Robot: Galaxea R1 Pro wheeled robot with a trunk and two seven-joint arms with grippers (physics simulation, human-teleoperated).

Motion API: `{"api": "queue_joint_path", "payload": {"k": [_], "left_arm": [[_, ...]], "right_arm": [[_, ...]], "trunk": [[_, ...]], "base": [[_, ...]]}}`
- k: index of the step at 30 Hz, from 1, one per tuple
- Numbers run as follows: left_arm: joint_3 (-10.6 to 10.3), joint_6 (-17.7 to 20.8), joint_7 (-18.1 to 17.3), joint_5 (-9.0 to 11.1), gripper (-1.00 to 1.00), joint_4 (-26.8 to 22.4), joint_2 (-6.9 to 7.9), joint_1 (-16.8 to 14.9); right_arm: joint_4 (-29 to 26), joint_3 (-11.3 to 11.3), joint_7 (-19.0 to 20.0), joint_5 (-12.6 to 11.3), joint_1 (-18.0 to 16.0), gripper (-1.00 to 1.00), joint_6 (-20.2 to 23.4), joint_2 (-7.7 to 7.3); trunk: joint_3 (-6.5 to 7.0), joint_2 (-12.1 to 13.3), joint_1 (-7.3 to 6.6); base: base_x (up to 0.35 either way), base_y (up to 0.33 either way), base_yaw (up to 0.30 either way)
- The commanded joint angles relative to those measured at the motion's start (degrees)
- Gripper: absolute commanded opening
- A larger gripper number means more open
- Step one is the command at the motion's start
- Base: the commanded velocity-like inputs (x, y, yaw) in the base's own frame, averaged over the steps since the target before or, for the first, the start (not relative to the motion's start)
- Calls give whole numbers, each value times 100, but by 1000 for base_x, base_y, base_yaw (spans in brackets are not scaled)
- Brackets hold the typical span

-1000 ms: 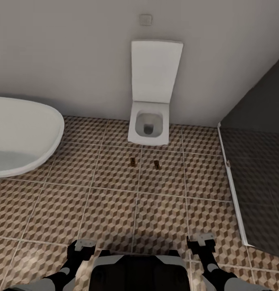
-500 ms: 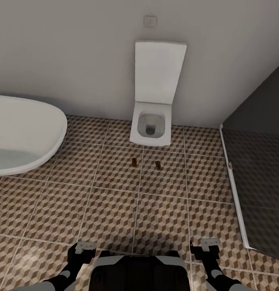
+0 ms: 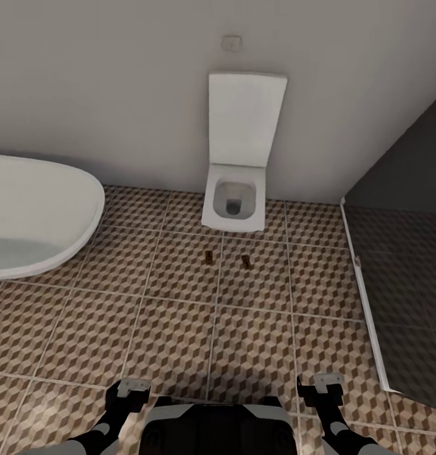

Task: Take the four mousetraps from the cabinet in the bathroom and place them on the bathroom floor. Make sure all four end up on the same floor surface, and ensure that at least two of them are either under or directly next to the same bathroom sink.

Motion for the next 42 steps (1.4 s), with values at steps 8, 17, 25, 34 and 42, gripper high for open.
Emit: {"api": "queue_joint_path", "payload": {"k": [8,17,25,34,42], "left_arm": [[-52,-35,10,38,100,24,-7,-7],[-49,-35,10,38,100,21,-5,-7],[-48,-35,10,38,100,24,-7,-7],[-54,-27,10,38,100,28,-12,-7],[-54,-24,10,38,100,28,-16,-7]], "right_arm": [[2,49,-16,-41,9,100,-11,7],[2,49,-16,-41,23,100,-11,8],[2,49,-16,-41,33,100,-11,8],[2,49,-16,-41,33,100,-11,8],[2,49,-16,-41,33,100,-11,8]], "trunk": [[68,-8,3],[151,-8,3],[225,-8,3],[308,-8,3],[383,-8,3]], "base": [[0,0,-76],[0,0,-83],[0,0,-87],[0,0,-87],[0,0,-82]]}}
